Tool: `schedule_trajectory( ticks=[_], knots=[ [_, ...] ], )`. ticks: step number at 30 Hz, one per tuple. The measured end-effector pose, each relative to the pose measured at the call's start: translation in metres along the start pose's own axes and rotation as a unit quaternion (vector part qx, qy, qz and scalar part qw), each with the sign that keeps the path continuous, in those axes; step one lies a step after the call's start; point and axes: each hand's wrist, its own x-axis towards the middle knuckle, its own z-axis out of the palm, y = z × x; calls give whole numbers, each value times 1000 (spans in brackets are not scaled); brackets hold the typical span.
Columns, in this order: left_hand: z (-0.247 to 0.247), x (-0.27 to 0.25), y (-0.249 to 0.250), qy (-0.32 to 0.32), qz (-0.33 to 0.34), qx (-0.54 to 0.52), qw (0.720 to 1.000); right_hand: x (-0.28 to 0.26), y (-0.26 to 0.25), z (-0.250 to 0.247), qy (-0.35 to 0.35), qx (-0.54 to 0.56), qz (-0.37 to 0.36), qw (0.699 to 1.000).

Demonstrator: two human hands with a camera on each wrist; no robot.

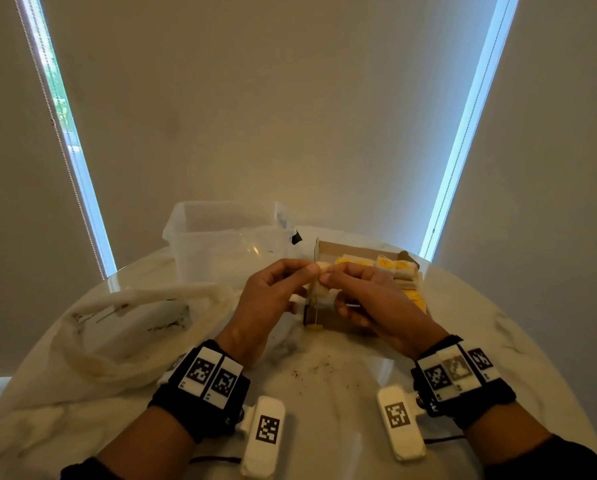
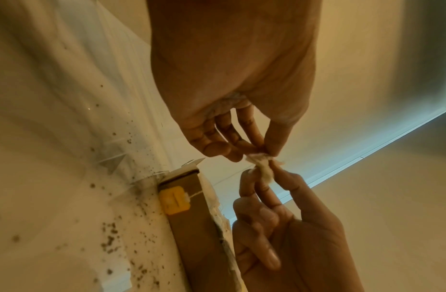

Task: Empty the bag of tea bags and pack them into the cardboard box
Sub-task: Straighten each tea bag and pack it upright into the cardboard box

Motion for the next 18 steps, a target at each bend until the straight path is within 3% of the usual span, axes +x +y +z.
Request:
schedule_trajectory(
  ticks=[3,8,10,13,18],
  knots=[
    [0,2,3,11,5,-39,999,1,-1,1,16,7,-2,1000],
    [1,0,9,28,12,-45,999,-2,2,8,-111,-107,-8,988],
    [-1,1,9,55,1,-46,997,-2,2,5,-92,-137,-18,986],
    [-3,1,11,71,-35,-76,994,0,3,-1,-51,-89,-22,994],
    [-4,1,11,13,-80,-122,989,7,8,-5,24,4,-86,996]
  ],
)
